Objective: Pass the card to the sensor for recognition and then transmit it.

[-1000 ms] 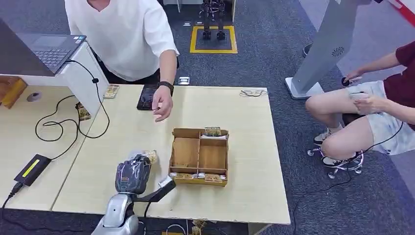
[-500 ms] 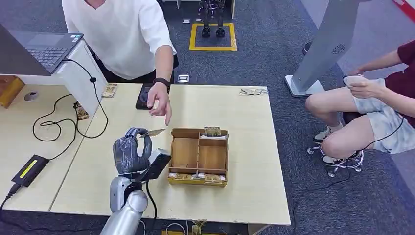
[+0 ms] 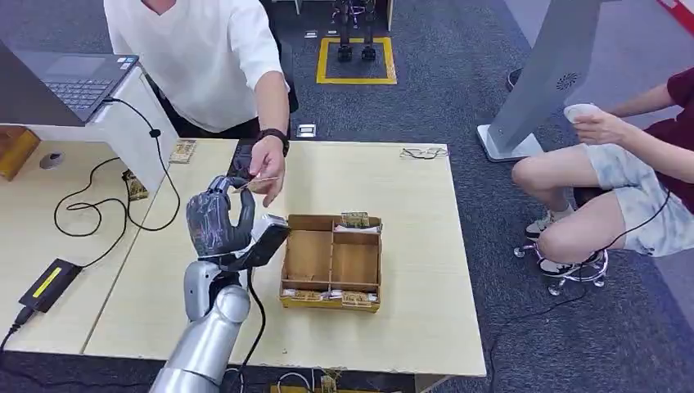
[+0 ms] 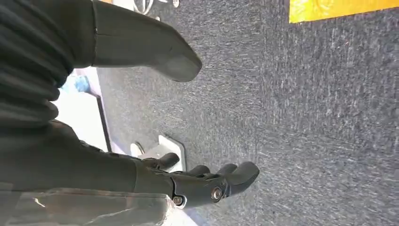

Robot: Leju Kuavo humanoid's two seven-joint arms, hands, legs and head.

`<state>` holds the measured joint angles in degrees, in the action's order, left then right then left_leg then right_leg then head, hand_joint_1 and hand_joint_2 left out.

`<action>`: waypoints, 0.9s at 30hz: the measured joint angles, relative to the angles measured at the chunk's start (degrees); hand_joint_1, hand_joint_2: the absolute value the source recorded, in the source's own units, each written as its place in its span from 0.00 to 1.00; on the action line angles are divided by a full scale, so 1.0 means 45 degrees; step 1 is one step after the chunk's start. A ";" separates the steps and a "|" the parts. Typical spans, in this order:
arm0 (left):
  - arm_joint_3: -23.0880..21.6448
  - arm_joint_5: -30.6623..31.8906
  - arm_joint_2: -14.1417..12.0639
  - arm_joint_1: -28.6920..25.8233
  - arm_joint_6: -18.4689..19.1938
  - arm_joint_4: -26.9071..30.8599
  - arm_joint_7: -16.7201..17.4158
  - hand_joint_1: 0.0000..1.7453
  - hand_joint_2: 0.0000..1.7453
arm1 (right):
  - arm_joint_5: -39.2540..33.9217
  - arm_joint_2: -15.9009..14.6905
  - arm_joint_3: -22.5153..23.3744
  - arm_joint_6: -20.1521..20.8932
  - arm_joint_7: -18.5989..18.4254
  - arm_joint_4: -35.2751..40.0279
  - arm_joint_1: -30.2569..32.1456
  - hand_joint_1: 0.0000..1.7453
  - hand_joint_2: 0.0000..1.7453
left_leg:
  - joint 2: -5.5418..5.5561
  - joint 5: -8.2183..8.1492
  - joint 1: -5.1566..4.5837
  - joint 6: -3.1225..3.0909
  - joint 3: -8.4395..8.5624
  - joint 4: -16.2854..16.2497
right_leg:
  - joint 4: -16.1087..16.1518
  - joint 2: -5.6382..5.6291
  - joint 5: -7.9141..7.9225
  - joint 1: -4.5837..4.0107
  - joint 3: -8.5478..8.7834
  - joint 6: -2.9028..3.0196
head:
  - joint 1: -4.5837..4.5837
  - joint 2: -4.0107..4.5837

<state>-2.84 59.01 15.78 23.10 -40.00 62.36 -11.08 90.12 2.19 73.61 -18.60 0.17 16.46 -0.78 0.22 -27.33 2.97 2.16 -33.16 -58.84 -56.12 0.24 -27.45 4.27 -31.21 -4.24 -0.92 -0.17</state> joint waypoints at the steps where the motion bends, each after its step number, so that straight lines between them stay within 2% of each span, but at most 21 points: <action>1: -0.0010 -0.0015 0.0000 0.0169 0.0005 -0.0078 0.0000 1.00 1.00 | 0.0000 -0.0005 -0.0053 -0.0005 -0.0014 -0.0043 -0.0021 0.00 1.00 | 0.0000 0.0000 0.0000 0.0000 0.0000 0.0000 | 0.0000 0.0000 0.0000 0.0000 0.0000 0.0000 | -0.0005 0.0000; 6: -0.0053 -0.0330 0.0005 0.0778 0.0005 -0.0373 -0.0068 1.00 1.00 | 0.0000 -0.0019 -0.0155 -0.0048 -0.0029 -0.0204 -0.0056 0.00 1.00 | -0.0002 -0.0001 0.0000 0.0000 -0.0004 0.0000 | 0.0000 -0.0002 0.0000 0.0000 -0.0002 0.0000 | -0.0005 0.0000; 12: -0.0160 -0.0534 0.0000 0.0939 0.0005 -0.0621 -0.0126 1.00 1.00 | 0.0000 -0.0029 -0.0184 -0.0073 -0.0044 -0.0296 -0.0057 0.00 1.00 | -0.0006 -0.0001 0.0000 0.0000 -0.0012 0.0000 | 0.0000 -0.0007 0.0000 0.0000 -0.0013 0.0000 | -0.0004 0.0000; 13: -0.0190 -0.0559 0.0000 0.0953 0.0005 -0.0651 -0.0131 0.20 1.00 | 0.0000 -0.0029 -0.0189 -0.0073 -0.0044 -0.0306 -0.0059 0.00 1.00 | -0.0006 -0.0001 0.0000 0.0000 -0.0014 0.0000 | 0.0000 -0.0007 -0.0001 0.0000 -0.0014 0.0000 | 0.0000 0.0000; 14: -0.0209 -0.0588 0.0000 0.0970 0.0005 -0.0675 -0.0126 0.00 1.00 | 0.0000 -0.0029 -0.0189 -0.0073 -0.0043 -0.0306 -0.0061 0.00 1.00 | -0.0007 -0.0002 0.0000 0.0000 -0.0015 0.0000 | 0.0000 -0.0007 -0.0001 0.0000 -0.0015 0.0000 | 0.0000 0.0000; 27: -0.0267 -0.0505 0.0000 0.1002 0.0005 -0.0757 -0.0374 0.00 1.00 | -0.0004 -0.0078 -0.0204 -0.0078 -0.0087 -0.0398 -0.0056 0.00 1.00 | -0.0006 -0.0002 0.0000 -0.0001 -0.0018 -0.0001 | 0.0000 -0.0006 -0.0001 0.0000 -0.0016 -0.0001 | 0.0000 0.0000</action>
<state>-4.04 56.74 15.78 27.61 -39.98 58.95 -12.76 90.10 1.84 72.69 -18.95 -0.22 14.67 -1.04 0.19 -27.34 2.97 2.16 -33.24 -58.84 -56.12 0.21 -27.45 4.27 -31.28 -4.24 -0.92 -0.17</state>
